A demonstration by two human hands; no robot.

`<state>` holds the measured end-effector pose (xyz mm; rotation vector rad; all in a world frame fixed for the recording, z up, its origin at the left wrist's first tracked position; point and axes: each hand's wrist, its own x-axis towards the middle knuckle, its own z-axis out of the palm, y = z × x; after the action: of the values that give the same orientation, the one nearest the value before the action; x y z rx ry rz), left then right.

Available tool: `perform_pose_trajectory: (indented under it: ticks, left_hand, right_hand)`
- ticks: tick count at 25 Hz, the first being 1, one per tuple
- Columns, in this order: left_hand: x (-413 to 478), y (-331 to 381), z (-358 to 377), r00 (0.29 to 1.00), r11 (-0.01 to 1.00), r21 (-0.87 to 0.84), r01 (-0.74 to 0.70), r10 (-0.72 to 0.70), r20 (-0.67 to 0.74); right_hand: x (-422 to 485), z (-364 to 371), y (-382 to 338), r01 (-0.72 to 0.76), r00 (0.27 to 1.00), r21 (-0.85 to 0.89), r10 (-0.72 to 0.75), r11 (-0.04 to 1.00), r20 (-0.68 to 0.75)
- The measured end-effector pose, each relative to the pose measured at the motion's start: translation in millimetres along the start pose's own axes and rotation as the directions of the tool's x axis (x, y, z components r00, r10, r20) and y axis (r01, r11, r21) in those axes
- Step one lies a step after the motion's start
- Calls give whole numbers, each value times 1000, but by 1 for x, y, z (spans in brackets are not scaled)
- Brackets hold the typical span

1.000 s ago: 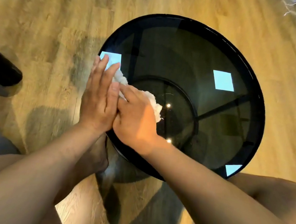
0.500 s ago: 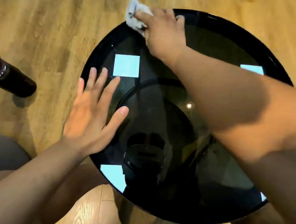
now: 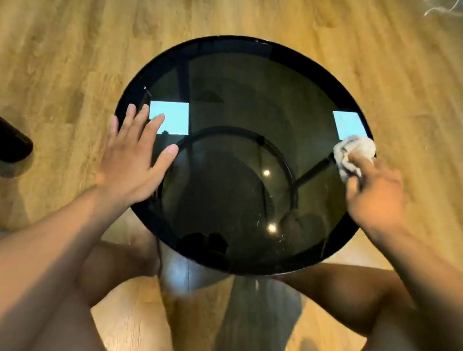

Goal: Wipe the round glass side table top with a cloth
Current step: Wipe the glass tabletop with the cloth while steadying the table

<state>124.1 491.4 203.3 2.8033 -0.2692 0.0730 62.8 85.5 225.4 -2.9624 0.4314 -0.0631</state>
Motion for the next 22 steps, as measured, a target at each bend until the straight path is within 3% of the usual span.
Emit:
perform_pose_trajectory:
  ticks: [4,8,10,12,14,15,16,17,19,20,21,22]
  left_hand:
    - [-16,14,-5,995,984,-160,75,-84,-50]
    - [-44,29,-11,990,914,-386,122,-140,-20]
    - [-59,24,-17,993,910,-401,106,-121,-12]
    - [-73,16,-26,976,887,-422,188,-217,-20]
    - [-97,24,-31,893,774,-518,365,-448,-40]
    - [-121,30,-32,803,641,-601,477,-596,2]
    - [-132,59,-33,765,540,-668,513,-640,71]
    - [-147,85,-34,772,507,-699,505,-627,103]
    - [-177,120,-32,890,676,-667,313,-455,-42]
    - [-185,132,-27,933,758,-627,182,-335,-135]
    - [-189,141,-22,944,782,-611,126,-283,-168]
    - [-193,149,-19,943,760,-628,166,-309,-126]
  right_hand:
    - [-114,-5,-29,83,996,63,-85,995,33]
    - [-180,-9,-102,37,982,234,-79,972,173]
    - [-194,-11,-135,118,937,309,-209,944,280]
    - [-191,-8,-164,285,866,330,-389,900,313]
    - [-178,-2,-192,415,793,327,-514,849,328]
    - [-174,5,-211,464,755,331,-562,822,338]
    - [-164,5,-212,440,786,321,-533,838,312]
    - [-156,4,-212,427,828,267,-492,864,269]
    - [-146,7,-211,459,853,108,-471,882,225]
    - [-141,7,-205,497,827,105,-507,862,243]
    - [-136,2,-197,563,758,158,-582,812,292]
    - [-128,-3,-185,627,655,239,-668,741,353]
